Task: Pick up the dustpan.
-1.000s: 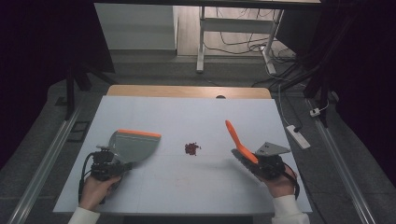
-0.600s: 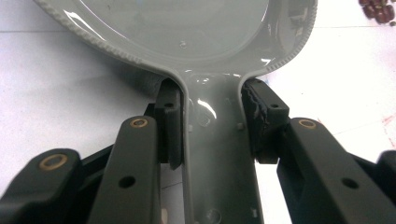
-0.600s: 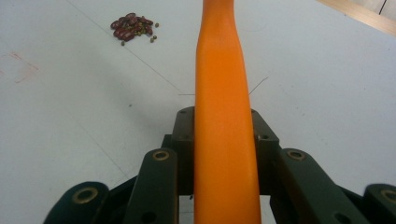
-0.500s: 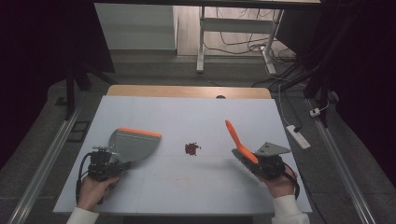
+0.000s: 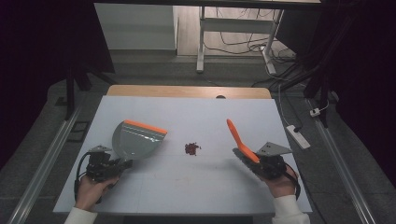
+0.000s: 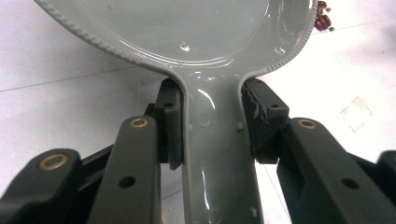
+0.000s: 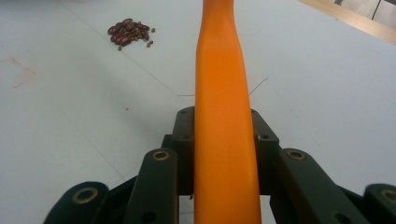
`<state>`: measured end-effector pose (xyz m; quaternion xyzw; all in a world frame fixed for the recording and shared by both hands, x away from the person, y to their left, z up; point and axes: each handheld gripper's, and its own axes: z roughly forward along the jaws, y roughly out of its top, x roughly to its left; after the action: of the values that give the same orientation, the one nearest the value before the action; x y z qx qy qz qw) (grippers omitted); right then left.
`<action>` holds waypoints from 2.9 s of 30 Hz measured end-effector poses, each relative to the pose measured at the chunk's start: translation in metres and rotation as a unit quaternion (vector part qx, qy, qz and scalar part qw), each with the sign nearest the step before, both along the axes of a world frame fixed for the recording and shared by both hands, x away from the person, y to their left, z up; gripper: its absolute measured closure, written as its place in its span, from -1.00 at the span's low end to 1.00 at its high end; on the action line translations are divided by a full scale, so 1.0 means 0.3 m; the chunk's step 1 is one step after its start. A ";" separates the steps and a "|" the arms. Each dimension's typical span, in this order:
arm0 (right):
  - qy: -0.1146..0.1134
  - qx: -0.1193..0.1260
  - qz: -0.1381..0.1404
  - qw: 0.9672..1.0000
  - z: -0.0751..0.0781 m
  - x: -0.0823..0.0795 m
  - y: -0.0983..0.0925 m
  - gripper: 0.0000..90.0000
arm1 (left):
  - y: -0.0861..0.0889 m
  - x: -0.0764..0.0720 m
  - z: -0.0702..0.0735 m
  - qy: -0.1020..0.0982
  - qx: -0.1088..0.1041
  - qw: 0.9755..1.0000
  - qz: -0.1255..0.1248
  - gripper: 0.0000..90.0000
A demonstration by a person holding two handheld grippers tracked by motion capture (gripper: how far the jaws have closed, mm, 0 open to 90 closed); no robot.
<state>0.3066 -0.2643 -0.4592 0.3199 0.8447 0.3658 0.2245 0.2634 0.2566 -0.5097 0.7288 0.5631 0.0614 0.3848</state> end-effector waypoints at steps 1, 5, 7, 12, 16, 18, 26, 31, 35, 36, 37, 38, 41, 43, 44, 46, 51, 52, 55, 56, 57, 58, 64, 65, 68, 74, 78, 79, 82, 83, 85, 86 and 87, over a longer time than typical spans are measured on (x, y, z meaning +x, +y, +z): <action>-0.001 0.000 -0.002 1.000 0.001 0.000 -0.002 0.56 | 0.001 -0.001 0.001 -0.003 -0.001 1.000 -0.002 0.37; -0.002 0.001 -0.003 1.000 0.003 0.000 -0.005 0.56 | 0.004 -0.005 0.006 -0.013 -0.006 1.000 -0.014 0.37; -0.003 0.001 -0.003 1.000 0.004 0.000 -0.005 0.56 | 0.004 -0.007 0.009 -0.018 -0.005 1.000 -0.022 0.37; -0.004 0.000 -0.003 1.000 0.003 0.002 -0.004 0.56 | 0.001 -0.009 0.010 -0.025 -0.005 0.999 -0.042 0.37; -0.004 -0.001 -0.003 1.000 0.004 0.001 -0.001 0.56 | -0.002 -0.011 0.011 -0.032 -0.007 0.998 -0.059 0.37; -0.005 0.000 -0.002 1.000 0.004 0.001 0.001 0.56 | -0.004 -0.012 0.011 -0.035 -0.007 0.997 -0.066 0.37; -0.005 -0.004 -0.002 1.000 0.003 -0.002 0.003 0.56 | -0.015 0.030 0.031 -0.037 -0.005 0.995 -0.096 0.37; -0.008 0.002 -0.007 1.000 0.011 -0.003 -0.001 0.56 | -0.022 0.066 0.041 -0.031 0.000 0.993 -0.114 0.37; -0.009 0.003 -0.007 1.000 0.016 0.001 0.005 0.56 | -0.034 0.082 0.050 -0.034 0.000 0.991 -0.129 0.37; -0.011 0.003 -0.006 1.000 0.017 0.002 0.006 0.56 | -0.038 0.082 0.052 -0.035 0.001 0.990 -0.133 0.37; -0.010 0.005 -0.006 1.000 0.018 0.001 0.009 0.56 | -0.041 0.082 0.053 -0.036 0.002 0.990 -0.138 0.37; -0.011 0.004 -0.005 1.000 0.019 0.002 0.011 0.56 | -0.043 0.079 0.053 -0.037 0.000 0.989 -0.142 0.37; -0.012 0.004 0.000 1.000 0.020 0.008 0.022 0.56 | -0.051 0.063 0.055 -0.037 0.004 0.987 -0.155 0.37; -0.012 0.004 0.002 1.000 0.021 0.012 0.031 0.56 | -0.055 0.049 0.057 -0.037 0.005 0.985 -0.166 0.37; -0.014 0.003 0.005 1.000 0.022 0.015 0.035 0.56 | -0.058 0.043 0.059 -0.037 0.006 0.984 -0.172 0.37; -0.014 0.005 0.008 1.000 0.024 0.019 0.045 0.56 | -0.065 0.034 0.062 -0.037 0.006 0.982 -0.185 0.37; -0.016 0.005 0.016 1.000 0.026 0.030 0.065 0.56 | -0.078 0.022 0.066 -0.036 0.009 0.977 -0.208 0.37; -0.015 0.006 0.017 1.000 0.026 0.032 0.068 0.56 | -0.079 0.021 0.066 -0.035 0.010 0.977 -0.212 0.37; -0.015 0.006 0.018 1.000 0.026 0.041 0.081 0.56 | -0.079 0.018 0.065 -0.029 0.015 0.975 -0.220 0.37; -0.017 0.006 0.018 1.000 0.025 0.045 0.086 0.56 | -0.080 0.016 0.066 -0.026 0.016 0.974 -0.223 0.37; -0.017 0.010 0.019 1.000 0.025 0.054 0.097 0.56 | -0.080 0.013 0.067 -0.024 0.018 0.974 -0.225 0.37; -0.017 0.010 0.019 1.000 0.025 0.054 0.097 0.56 | -0.080 0.011 0.067 -0.024 0.020 0.973 -0.228 0.37; -0.018 0.006 0.032 0.999 0.025 0.080 0.146 0.56 | -0.084 0.009 0.061 -0.014 0.036 0.971 -0.236 0.37; -0.019 0.005 0.034 0.999 0.024 0.085 0.155 0.56 | -0.086 0.009 0.060 -0.011 0.040 0.970 -0.239 0.37; -0.020 0.006 0.039 0.999 0.025 0.100 0.179 0.56 | -0.095 0.009 0.053 -0.002 0.047 0.968 -0.246 0.37; -0.016 0.027 0.038 0.999 0.017 0.130 0.203 0.56 | -0.123 0.008 0.036 0.009 0.066 0.962 -0.263 0.37; -0.011 0.040 0.034 0.999 0.020 0.157 0.219 0.56 | -0.129 0.006 0.033 0.014 0.070 0.960 -0.270 0.37; -0.010 0.043 0.034 0.998 0.021 0.165 0.225 0.56 | -0.131 0.006 0.032 0.016 0.070 0.960 -0.271 0.37; -0.008 0.049 0.036 0.998 0.022 0.189 0.249 0.56 | -0.137 0.006 0.030 0.019 0.070 0.958 -0.276 0.37; -0.007 0.049 0.037 0.998 0.022 0.196 0.258 0.56 | -0.139 0.007 0.028 0.021 0.068 0.958 -0.278 0.37; -0.005 0.048 0.039 0.998 0.020 0.212 0.279 0.56 | -0.144 0.011 0.024 0.023 0.065 0.957 -0.281 0.37; -0.005 0.048 0.040 0.998 0.018 0.220 0.289 0.56 | -0.148 0.012 0.022 0.025 0.065 0.957 -0.282 0.37; -0.003 0.049 0.041 0.998 0.017 0.228 0.299 0.56 | -0.151 0.014 0.020 0.027 0.066 0.956 -0.285 0.37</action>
<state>0.3749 -0.1745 -0.4542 0.2946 0.8375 0.4163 0.1960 0.2676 0.2114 -0.5036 0.8842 0.3370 -0.0330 0.3218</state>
